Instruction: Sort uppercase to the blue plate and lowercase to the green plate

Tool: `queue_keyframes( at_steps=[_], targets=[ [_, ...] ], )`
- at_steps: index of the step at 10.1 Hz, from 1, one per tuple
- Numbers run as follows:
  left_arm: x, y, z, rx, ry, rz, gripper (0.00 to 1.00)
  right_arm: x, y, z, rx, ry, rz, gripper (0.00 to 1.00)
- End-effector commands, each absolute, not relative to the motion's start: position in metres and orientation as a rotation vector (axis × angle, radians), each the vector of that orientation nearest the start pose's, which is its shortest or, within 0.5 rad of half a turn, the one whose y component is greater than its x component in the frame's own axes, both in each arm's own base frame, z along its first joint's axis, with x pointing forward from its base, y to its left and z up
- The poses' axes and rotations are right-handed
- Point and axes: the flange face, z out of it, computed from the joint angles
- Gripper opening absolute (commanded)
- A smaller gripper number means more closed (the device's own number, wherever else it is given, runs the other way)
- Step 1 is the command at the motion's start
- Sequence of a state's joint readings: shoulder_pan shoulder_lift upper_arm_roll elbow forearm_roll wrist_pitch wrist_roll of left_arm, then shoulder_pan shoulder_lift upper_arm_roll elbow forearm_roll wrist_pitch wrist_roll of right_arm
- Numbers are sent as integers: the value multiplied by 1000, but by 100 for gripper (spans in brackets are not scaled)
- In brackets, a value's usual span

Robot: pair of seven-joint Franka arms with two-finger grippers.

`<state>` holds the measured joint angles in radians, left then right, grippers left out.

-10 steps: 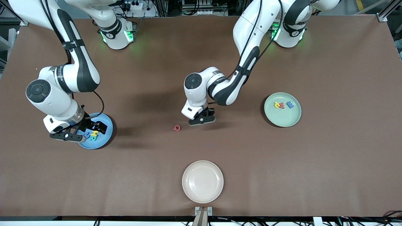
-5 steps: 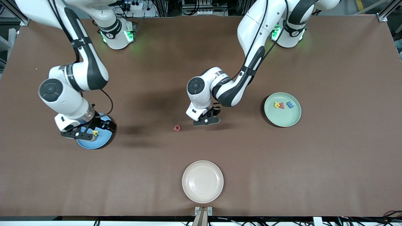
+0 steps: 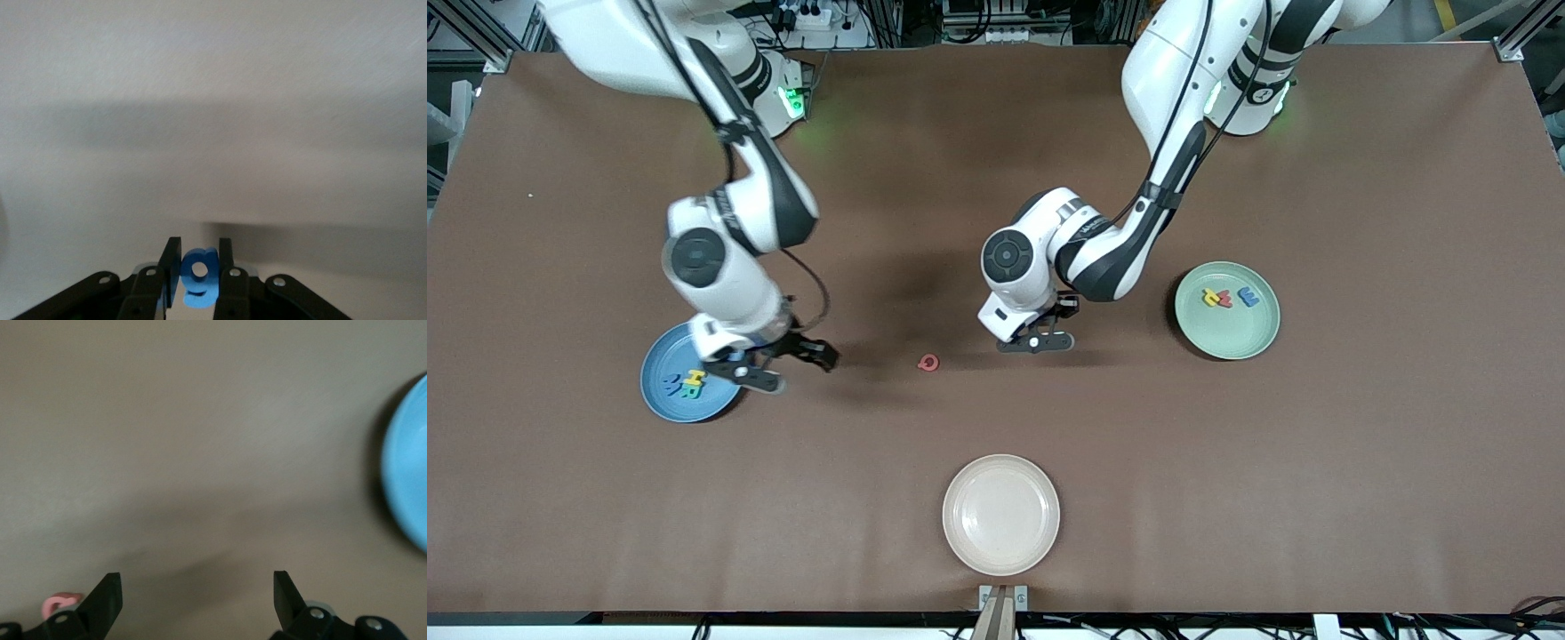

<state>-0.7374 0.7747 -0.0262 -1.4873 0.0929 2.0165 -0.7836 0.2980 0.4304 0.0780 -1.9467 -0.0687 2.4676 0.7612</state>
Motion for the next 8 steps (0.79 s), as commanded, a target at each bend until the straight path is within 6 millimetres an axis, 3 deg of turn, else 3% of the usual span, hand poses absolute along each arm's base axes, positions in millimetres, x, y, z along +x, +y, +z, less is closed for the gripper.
queue_keyframes(
  at_steps=[1, 4, 8],
  targets=[
    [495, -419, 219, -2913, 112, 283, 17, 586, 283, 237, -3026, 637, -133, 100],
    [503, -356, 239, -2918, 200, 346, 17, 592, 339, 213, -2993, 704, -136, 100],
    [514, -283, 235, -2909, 334, 443, 17, 594, 376, 184, -3014, 687, -153, 100]
  ],
)
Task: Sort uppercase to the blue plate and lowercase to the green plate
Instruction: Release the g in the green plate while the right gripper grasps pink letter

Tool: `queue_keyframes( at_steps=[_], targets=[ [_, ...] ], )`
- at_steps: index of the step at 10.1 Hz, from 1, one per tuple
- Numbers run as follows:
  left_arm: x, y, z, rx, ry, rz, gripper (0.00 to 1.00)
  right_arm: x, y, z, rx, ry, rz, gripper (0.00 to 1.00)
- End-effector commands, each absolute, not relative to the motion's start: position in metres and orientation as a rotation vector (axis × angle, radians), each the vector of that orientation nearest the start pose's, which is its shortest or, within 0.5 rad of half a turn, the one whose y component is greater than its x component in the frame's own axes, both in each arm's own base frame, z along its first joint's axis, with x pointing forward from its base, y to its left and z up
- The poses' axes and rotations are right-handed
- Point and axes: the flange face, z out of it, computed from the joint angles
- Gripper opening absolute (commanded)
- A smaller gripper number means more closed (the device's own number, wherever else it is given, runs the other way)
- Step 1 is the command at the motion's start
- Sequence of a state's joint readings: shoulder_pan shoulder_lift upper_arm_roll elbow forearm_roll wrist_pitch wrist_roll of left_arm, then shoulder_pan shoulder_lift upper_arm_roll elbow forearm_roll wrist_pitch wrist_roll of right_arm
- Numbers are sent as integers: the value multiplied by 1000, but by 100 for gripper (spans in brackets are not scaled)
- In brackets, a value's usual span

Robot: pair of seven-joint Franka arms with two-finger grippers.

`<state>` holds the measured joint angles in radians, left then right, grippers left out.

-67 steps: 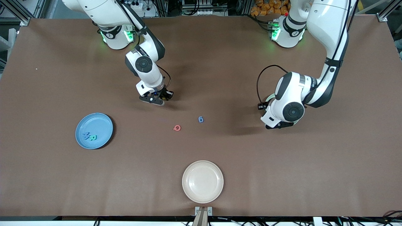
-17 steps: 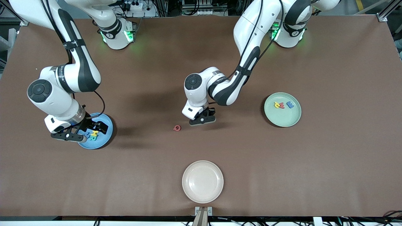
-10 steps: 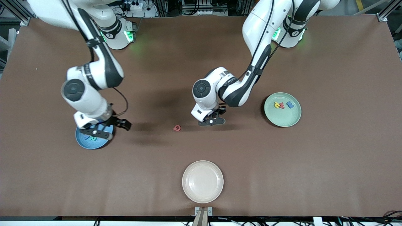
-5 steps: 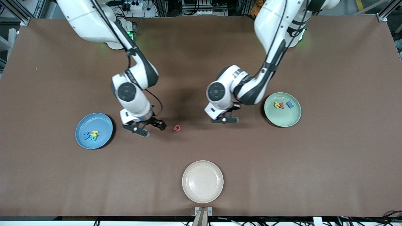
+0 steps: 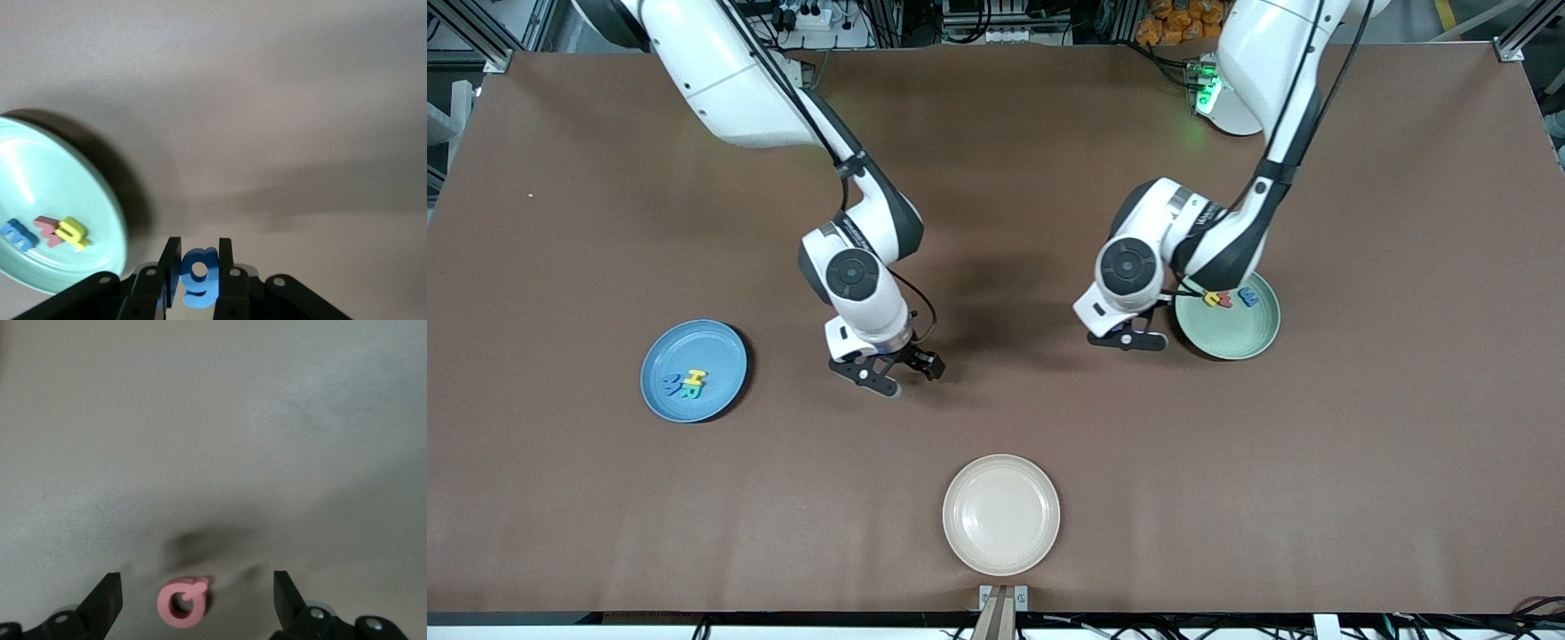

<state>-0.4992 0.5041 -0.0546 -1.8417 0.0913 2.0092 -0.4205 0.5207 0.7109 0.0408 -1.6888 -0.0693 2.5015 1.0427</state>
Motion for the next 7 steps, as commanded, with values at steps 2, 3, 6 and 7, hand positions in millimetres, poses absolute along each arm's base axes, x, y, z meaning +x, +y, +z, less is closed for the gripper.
queue_keyframes(
  at_steps=[2, 3, 6, 7],
  targets=[
    [514, -242, 245, -2912, 417, 479, 17, 587, 380, 171, -3041, 674, -143, 100],
    [517, -217, 250, -2919, 449, 494, 17, 584, 382, 169, -3052, 672, -129, 100],
    [520, -162, 247, -2846, 576, 520, 17, 581, 384, 169, -3054, 707, -114, 100],
    [529, -130, 251, -2842, 578, 502, 17, 580, 388, 171, -3050, 703, -117, 100]
  ],
)
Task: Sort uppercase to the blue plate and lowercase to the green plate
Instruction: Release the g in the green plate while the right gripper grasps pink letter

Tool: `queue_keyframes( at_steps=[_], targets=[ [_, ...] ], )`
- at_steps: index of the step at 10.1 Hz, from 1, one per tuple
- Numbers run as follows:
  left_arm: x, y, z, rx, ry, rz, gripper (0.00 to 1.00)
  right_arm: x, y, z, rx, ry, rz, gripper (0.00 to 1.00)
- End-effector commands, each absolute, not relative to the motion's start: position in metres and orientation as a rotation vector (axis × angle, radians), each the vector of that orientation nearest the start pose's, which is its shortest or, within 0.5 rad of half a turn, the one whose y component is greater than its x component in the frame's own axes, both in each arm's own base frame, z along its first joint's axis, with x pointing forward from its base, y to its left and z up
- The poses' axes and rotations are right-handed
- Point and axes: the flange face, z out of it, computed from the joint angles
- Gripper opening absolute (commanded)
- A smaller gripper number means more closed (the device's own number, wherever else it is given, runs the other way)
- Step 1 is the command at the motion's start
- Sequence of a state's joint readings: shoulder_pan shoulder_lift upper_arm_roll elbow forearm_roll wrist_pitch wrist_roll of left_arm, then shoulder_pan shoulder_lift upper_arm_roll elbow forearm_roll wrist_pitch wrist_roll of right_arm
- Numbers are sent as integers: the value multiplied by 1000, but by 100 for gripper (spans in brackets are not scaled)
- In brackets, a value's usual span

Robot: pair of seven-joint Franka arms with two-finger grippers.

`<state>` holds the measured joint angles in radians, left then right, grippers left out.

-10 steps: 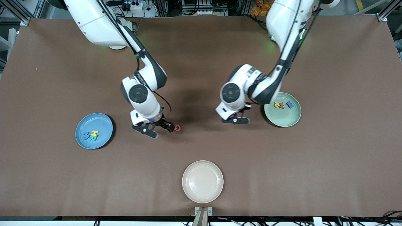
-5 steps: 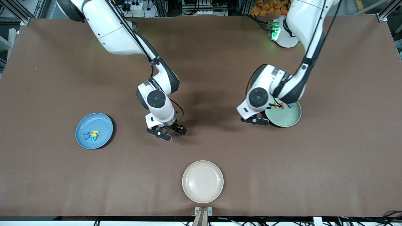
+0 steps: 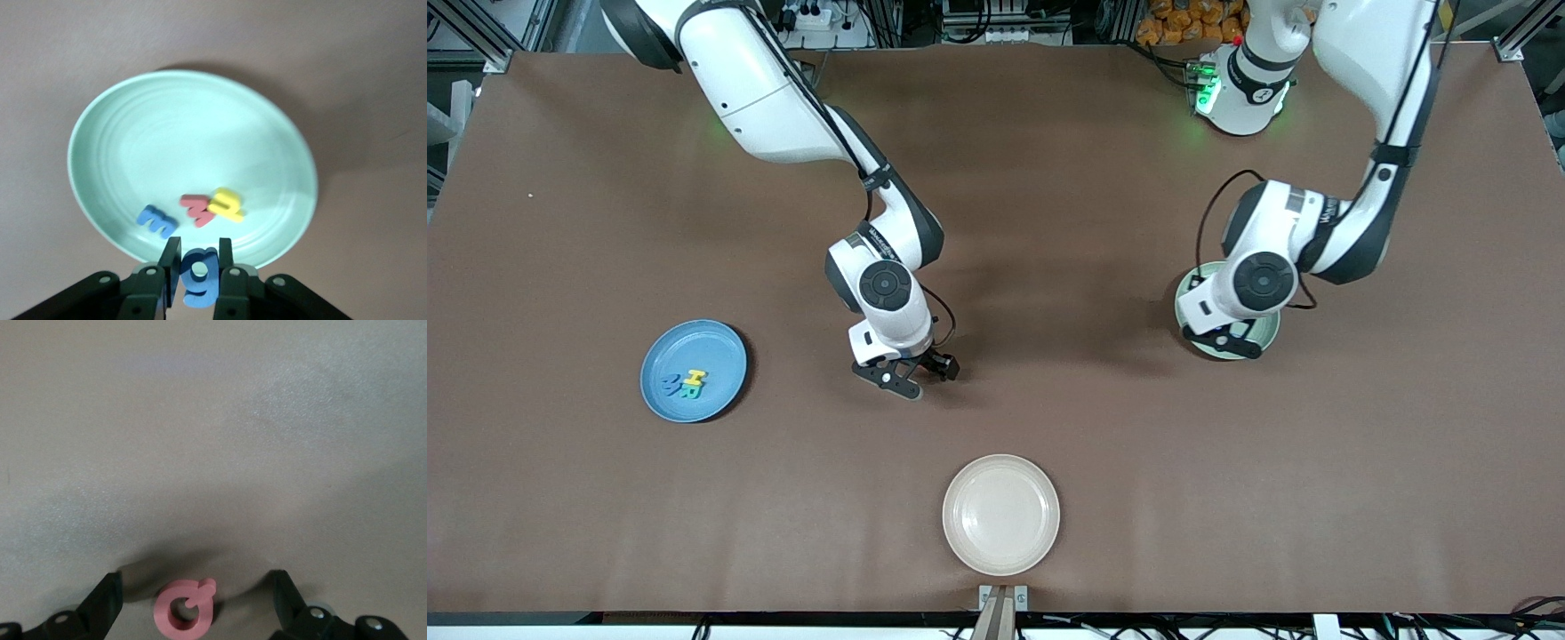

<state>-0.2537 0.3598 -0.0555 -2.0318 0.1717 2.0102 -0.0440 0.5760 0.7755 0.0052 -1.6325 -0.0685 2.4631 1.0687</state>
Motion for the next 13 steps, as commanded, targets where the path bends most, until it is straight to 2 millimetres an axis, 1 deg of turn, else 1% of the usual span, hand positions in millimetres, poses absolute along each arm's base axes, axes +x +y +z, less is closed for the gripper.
queue_keyframes(
  at_steps=[1, 2, 3, 4, 5, 6, 7, 8, 9, 10, 11, 12, 13],
  targets=[
    [533, -114, 252, -2855, 577, 489, 17, 580, 389, 171, -3050, 702, -116, 100],
    [536, -103, 251, -2878, 570, 443, 17, 579, 390, 171, -3050, 699, -116, 100],
    [541, -92, 247, -2911, 550, 355, 17, 578, 392, 171, -3051, 697, -116, 100],
    [545, -92, 244, -2944, 531, 266, 17, 576, 394, 171, -3053, 684, -120, 19],
    [550, -93, 241, -2963, 512, 211, 17, 576, 396, 172, -3061, 663, -134, 0],
    [548, -93, 236, -2964, 506, 222, 17, 575, 397, 174, -3071, 639, -146, 0],
    [547, -94, 235, -2970, 464, 219, 17, 574, 397, 174, -3081, 621, -155, 0],
    [547, -101, 232, -2988, 399, 189, 17, 575, 396, 176, -3081, 617, -160, 0],
    [543, -115, 220, -3002, 358, 182, 17, 577, 395, 178, -3080, 617, -162, 0],
    [537, -119, 211, -3004, 335, 199, 18, 580, 392, 185, -3071, 621, -173, 0],
    [535, -123, 210, -3005, 342, 203, 23, 585, 389, 192, -3063, 625, -185, 0],
    [532, -123, 207, -3002, 351, 217, 33, 595, 376, 203, -3054, 624, -202, 0],
    [526, -122, 201, -2991, 367, 235, 33, 608, 359, 217, -3050, 605, -222, 0]
  ],
)
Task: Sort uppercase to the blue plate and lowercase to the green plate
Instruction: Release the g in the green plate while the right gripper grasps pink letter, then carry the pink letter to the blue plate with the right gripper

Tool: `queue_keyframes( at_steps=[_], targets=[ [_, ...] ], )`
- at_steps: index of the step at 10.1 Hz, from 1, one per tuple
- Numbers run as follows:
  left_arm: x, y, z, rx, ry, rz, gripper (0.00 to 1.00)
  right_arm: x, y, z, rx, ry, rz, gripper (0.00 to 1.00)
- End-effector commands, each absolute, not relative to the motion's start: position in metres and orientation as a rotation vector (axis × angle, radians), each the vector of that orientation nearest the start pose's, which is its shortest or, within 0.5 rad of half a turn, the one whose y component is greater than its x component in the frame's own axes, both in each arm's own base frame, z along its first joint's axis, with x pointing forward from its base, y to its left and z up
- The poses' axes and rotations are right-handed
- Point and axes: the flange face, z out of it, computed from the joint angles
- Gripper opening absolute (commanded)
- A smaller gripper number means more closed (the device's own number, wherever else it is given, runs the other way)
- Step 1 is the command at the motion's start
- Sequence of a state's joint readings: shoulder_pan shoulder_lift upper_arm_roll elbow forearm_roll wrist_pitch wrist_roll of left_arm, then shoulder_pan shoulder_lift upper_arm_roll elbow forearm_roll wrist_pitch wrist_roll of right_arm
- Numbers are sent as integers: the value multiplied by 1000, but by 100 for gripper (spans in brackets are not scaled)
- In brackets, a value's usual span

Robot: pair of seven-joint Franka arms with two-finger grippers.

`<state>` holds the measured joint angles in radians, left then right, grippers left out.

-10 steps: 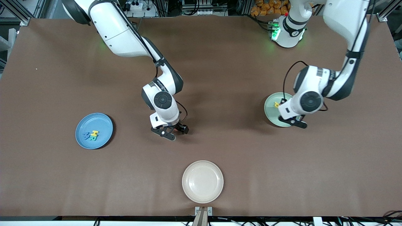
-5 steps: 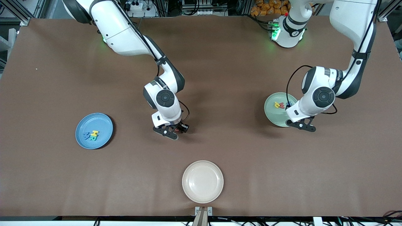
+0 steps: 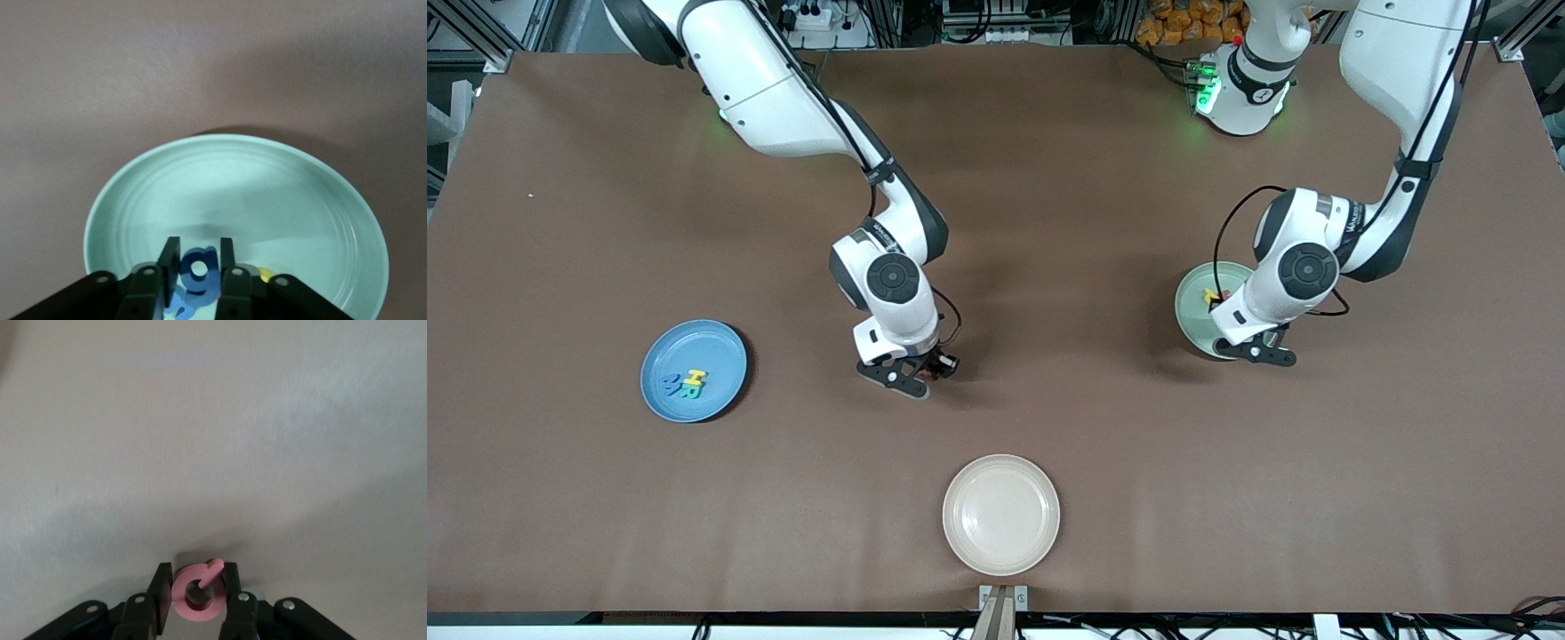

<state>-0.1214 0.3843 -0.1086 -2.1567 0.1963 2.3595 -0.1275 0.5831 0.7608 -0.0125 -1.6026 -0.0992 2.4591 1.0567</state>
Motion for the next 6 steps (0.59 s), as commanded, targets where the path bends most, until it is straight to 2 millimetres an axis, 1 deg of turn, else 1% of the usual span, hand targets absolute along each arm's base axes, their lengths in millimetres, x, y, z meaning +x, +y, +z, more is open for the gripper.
queue_keyframes(
  at_steps=[1, 3, 4, 5, 6],
  targets=[
    [526, -121, 202, -2991, 377, 234, 33, 621, 337, 231, -3058, 586, -229, 0],
    [529, -120, 205, -2990, 382, 225, 35, 649, 280, 264, -3083, 516, -242, 0],
    [531, -120, 209, -2992, 388, 212, 49, 659, 251, 276, -3106, 463, -237, 0],
    [533, -119, 215, -2993, 383, 199, 52, 668, 217, 289, -3141, 389, -211, 0],
    [534, -119, 220, -2993, 382, 191, 53, 676, 183, 300, -3163, 313, -201, 0]
  ],
)
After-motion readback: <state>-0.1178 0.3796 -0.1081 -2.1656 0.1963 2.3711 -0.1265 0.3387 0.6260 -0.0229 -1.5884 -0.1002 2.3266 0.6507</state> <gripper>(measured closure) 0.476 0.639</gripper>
